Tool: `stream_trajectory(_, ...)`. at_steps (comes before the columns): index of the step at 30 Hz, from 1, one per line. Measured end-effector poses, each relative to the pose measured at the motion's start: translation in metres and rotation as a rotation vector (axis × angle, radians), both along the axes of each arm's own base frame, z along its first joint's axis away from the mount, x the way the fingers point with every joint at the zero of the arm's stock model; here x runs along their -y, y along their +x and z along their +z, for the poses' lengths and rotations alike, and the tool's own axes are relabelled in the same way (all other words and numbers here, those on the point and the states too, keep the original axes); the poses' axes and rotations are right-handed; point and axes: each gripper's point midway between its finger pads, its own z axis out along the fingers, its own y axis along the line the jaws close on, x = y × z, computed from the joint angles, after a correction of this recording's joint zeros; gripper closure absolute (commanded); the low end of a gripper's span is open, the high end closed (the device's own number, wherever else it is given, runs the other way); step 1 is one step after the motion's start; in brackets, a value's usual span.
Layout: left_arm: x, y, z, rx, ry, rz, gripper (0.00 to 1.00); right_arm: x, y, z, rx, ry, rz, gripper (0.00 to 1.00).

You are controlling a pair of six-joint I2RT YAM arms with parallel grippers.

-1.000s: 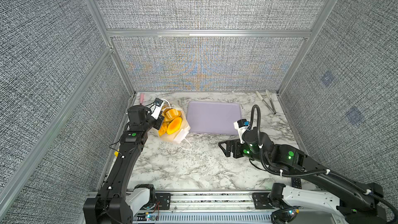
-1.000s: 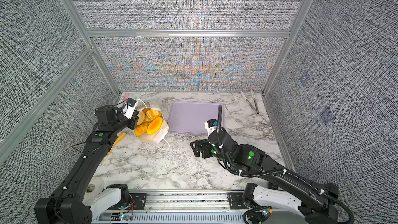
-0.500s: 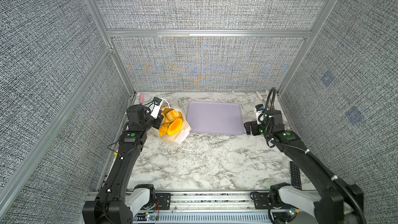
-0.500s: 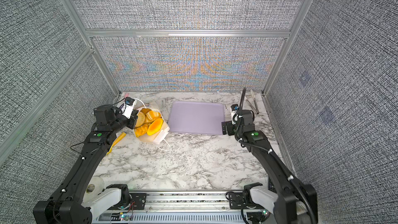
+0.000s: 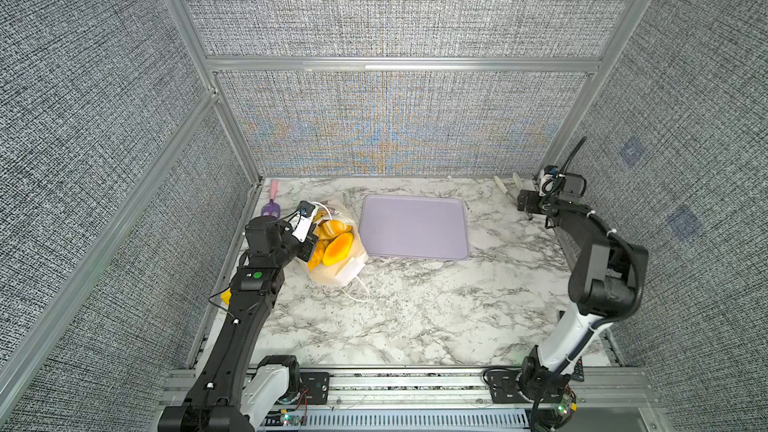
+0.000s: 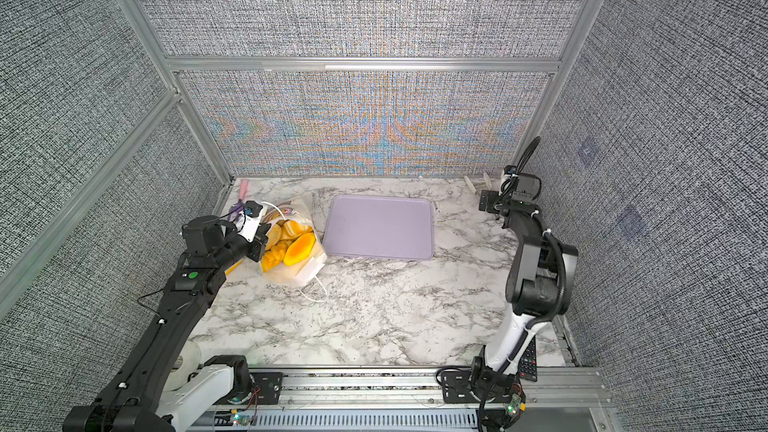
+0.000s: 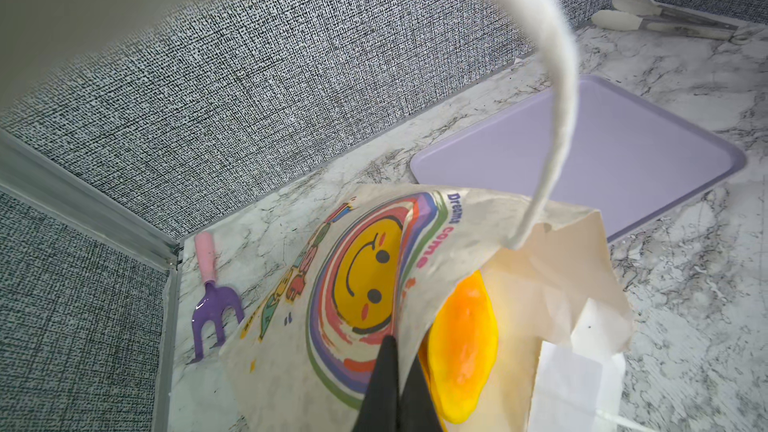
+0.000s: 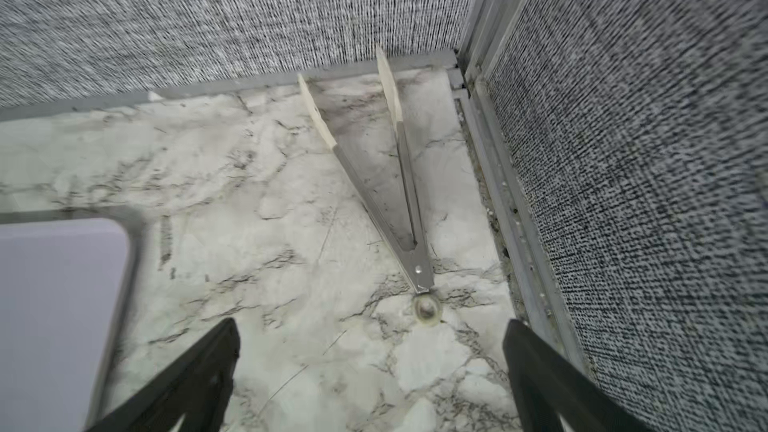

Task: Take the fake bread out of the paper bag
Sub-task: 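Hold the tipped bag with the left gripper while the right gripper reaches toward the tongs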

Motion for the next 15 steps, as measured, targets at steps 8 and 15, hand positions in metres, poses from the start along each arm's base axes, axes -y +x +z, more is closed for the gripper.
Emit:
stream_trajectory(8, 0.002, -0.007, -0.012, -0.020, -0.018, -0.007, 1.00, 0.014, 0.023, -0.046, -0.089, -0.013, 0.089, 0.01)
stream_trajectory(15, 0.002, -0.008, -0.009, -0.009, -0.018, -0.007, 1.00, 0.022, 0.026, -0.077, -0.142, 0.005, 0.142, 0.02)
